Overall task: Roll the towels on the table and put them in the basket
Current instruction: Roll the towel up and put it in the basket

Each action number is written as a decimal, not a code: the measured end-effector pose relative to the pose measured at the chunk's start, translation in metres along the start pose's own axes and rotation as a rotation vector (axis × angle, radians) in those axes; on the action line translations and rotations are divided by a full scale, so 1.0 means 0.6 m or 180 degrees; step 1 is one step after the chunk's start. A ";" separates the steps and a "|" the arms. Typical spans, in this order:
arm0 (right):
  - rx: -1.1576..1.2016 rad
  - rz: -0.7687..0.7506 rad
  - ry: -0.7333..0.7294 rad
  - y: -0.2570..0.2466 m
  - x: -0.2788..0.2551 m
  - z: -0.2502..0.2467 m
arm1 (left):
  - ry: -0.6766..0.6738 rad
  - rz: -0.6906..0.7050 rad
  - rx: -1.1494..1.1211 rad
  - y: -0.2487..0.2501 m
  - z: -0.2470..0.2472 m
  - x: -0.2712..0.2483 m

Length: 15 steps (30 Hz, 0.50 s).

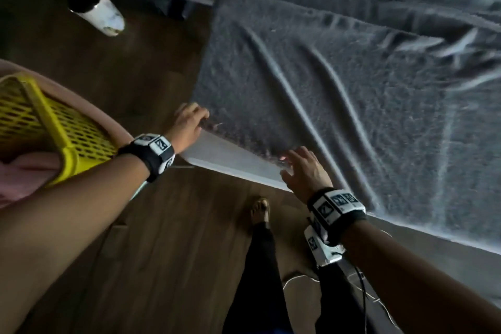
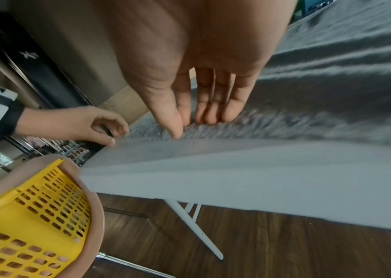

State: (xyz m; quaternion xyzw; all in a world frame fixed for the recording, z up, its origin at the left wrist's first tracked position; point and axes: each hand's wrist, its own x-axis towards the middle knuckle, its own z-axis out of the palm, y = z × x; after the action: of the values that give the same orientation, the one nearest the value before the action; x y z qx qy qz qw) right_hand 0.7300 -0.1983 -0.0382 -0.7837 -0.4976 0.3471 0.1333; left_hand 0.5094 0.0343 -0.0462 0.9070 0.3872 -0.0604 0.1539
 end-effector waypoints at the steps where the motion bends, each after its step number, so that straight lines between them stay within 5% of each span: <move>1: -0.0039 0.0129 0.0012 -0.014 0.010 0.007 | -0.0013 0.0087 -0.0025 -0.019 -0.003 0.009; 9: 0.0082 0.0492 0.0096 -0.047 0.021 0.008 | -0.0017 0.0474 -0.0223 -0.040 -0.019 0.023; 15: 0.0054 0.0126 -0.0301 -0.046 -0.038 0.025 | -0.0051 0.0402 -0.0369 -0.057 -0.017 -0.116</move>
State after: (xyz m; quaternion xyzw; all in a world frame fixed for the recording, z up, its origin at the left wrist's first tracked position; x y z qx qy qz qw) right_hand 0.6949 -0.2070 -0.0243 -0.7749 -0.4848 0.3905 0.1094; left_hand 0.4366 0.0124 -0.0288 0.9187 0.3308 -0.0353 0.2128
